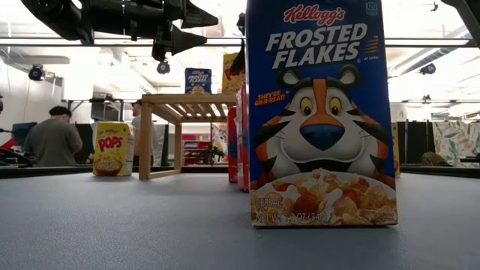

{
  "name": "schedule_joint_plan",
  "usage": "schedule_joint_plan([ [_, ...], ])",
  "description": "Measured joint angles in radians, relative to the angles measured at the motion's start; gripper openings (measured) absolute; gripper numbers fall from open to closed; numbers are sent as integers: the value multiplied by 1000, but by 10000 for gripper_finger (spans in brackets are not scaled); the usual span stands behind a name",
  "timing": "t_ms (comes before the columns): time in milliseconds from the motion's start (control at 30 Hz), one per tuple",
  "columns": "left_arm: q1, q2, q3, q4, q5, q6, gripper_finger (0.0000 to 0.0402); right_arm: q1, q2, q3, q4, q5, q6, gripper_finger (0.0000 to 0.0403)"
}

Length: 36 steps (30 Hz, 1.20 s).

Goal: Stack cereal on shelf
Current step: Put the bottom yellow cereal box on the shelf

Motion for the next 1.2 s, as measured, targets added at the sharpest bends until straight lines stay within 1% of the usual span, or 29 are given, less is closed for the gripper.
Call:
schedule_joint_plan([
  [167, 0, 0, 0, 0, 0, 0, 327, -3, 2, 33, -33, -1, -60, 226],
  [233, 0, 0, 0, 0, 0, 0, 327, -6, 2, 43, -39, -20, -77, 213],
  [367, 0, 0, 0, 0, 0, 0, 327, -13, 1, 56, -57, -66, -79, 193],
  [500, 0, 0, 0, 0, 0, 0, 327, -22, 0, 48, -62, -73, -85, 179],
  [633, 0, 0, 0, 0, 0, 0, 327, -31, -1, 43, -55, -75, -121, 172],
  [1000, 0, 0, 0, 0, 0, 0, 327, -61, -1, 70, -16, -81, -245, 171],
  [1200, 0, 0, 0, 0, 1, 0, 327, -131, 1, 70, 10, -200, -246, 171],
])
